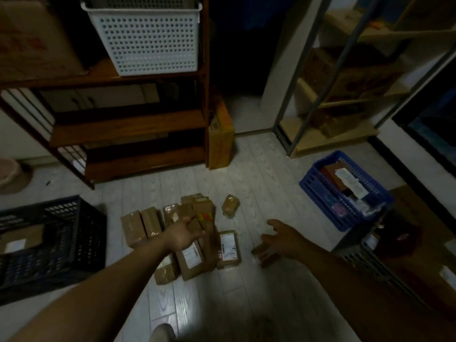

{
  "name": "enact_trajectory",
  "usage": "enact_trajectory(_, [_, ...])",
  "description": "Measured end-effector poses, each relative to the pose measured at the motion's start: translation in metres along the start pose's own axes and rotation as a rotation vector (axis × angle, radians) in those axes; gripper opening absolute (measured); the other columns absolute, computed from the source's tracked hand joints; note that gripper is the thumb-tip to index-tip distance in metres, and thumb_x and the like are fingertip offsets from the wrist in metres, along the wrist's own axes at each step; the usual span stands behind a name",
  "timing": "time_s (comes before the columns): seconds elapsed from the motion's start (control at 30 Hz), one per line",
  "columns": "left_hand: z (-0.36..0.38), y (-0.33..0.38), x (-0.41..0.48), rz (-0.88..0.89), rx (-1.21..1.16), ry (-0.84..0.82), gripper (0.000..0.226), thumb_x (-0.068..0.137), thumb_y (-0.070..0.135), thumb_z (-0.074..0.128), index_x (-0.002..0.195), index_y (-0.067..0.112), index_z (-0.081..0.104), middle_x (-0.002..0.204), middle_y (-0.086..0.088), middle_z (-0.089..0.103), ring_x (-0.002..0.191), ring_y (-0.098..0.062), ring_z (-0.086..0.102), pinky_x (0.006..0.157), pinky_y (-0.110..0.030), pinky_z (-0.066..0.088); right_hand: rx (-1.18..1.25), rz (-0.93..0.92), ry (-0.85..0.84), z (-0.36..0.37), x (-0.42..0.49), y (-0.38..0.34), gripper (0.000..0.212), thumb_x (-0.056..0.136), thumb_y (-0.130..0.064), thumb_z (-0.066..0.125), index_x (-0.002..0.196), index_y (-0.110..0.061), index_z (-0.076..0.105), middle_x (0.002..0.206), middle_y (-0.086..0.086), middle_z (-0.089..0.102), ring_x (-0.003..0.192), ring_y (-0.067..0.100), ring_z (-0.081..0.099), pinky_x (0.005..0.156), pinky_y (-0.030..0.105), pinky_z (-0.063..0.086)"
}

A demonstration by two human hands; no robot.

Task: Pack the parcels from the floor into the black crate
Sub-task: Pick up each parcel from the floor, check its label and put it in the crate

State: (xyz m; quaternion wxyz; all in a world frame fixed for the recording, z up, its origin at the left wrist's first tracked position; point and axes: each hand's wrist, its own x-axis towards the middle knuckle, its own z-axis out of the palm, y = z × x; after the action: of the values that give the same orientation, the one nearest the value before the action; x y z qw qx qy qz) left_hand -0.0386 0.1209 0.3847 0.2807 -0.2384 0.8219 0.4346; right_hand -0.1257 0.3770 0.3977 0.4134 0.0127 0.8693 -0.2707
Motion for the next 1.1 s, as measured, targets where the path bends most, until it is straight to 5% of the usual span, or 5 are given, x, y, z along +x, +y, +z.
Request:
enact_trajectory(0.17, [0.074,-0.032,0.059,-0.02,-0.083,0.02,0.071,0.072,0.05,0.063,0.134,0.021,0.042,0.132,0.001,0.051,0.122,-0.018,0.049,0.101,-0.024,0.037,-0.13,-0.02,-0.077,0.035,0.177,0.128,0.072,0.058,-0.068,0.061,0.121,-0.055,0.03,0.132,0.004,0.057,0.112,0.027,0.061,0.092,0.047,0.051])
enact_trajectory(0.33, [0.135,-0.096,0.147,-0.113,-0.132,0.008,0.04,0.087,0.027,0.063,0.122,0.022,0.045,0.127,0.001,0.053,0.116,-0.018,0.052,0.1,-0.03,0.041,-0.173,-0.002,-0.082,0.07,0.175,0.094,0.06,0.098,-0.036,0.047,0.15,-0.023,0.02,0.152,0.011,0.03,0.134,0.028,0.037,0.099,0.03,0.036])
enact_trajectory(0.57, [0.215,-0.182,0.281,-0.134,-0.168,0.139,0.066,0.093,0.024,0.056,0.147,0.007,0.023,0.148,-0.011,0.037,0.134,-0.026,0.038,0.095,-0.017,0.032,-0.14,-0.238,-0.113,0.198,0.34,0.145,0.059,0.094,-0.023,0.056,0.147,-0.018,0.029,0.148,0.011,0.04,0.127,0.028,0.047,0.103,0.036,0.043])
enact_trajectory(0.83, [0.275,-0.248,0.373,-0.082,-0.242,0.136,0.081,0.074,0.026,0.077,0.14,0.018,0.031,0.13,-0.002,0.055,0.115,-0.02,0.054,0.102,-0.036,0.043,-0.319,-0.448,-0.07,0.278,0.441,0.176,0.056,0.093,-0.016,0.056,0.145,-0.013,0.035,0.144,0.011,0.044,0.127,0.027,0.046,0.103,0.031,0.039])
enact_trajectory(1.1, [0.292,-0.265,0.376,-0.152,-0.264,0.178,0.073,0.082,0.034,0.07,0.141,0.022,0.029,0.117,-0.003,0.055,0.098,-0.019,0.053,0.076,-0.034,0.049,-0.375,-0.484,-0.12,0.289,0.443,0.184,0.05,0.092,-0.018,0.058,0.139,-0.01,0.044,0.14,0.012,0.046,0.123,0.027,0.049,0.101,0.031,0.039])
